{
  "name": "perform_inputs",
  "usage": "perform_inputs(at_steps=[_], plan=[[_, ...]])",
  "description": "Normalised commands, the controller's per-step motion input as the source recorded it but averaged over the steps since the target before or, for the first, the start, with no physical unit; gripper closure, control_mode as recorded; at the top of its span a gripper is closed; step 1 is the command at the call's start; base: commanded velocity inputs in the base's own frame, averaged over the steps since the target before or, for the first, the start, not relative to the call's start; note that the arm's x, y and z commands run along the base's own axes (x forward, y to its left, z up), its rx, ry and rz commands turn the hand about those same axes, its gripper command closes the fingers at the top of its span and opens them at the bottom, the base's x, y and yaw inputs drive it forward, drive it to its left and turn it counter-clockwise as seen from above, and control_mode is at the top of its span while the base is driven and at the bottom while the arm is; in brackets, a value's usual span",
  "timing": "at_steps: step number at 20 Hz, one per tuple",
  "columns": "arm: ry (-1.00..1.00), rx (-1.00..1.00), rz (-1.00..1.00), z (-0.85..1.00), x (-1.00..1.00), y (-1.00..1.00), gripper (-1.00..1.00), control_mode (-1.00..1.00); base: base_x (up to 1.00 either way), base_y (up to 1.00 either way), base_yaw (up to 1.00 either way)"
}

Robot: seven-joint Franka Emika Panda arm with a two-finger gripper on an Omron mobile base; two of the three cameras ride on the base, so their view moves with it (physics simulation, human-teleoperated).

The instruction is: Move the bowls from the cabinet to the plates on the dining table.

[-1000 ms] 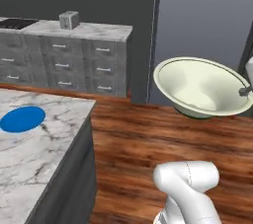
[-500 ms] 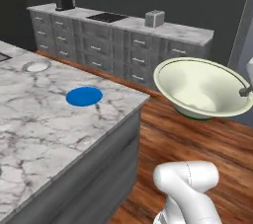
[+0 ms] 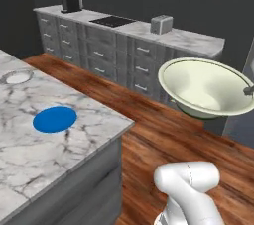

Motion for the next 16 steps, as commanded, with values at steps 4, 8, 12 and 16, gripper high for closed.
perform_inputs(at_steps=[4, 8, 12, 16], plan=[[0.0, 0.0, 0.0, 0.0, 0.0, 0.0, 1.0, 1.0, 0.88, -0.28, 0.41], [0.0, 0.0, 0.0, 0.0, 0.0, 0.0, 1.0, 1.0, 0.4, 0.24, 0.54], [0.0, 0.0, 0.0, 0.0, 0.0, 0.0, 1.0, 1.0, 0.18, 0.3, 0.48], [0.0, 0.0, 0.0, 0.0, 0.0, 0.0, 1.0, 1.0, 0.63, 0.0, 0.44]])
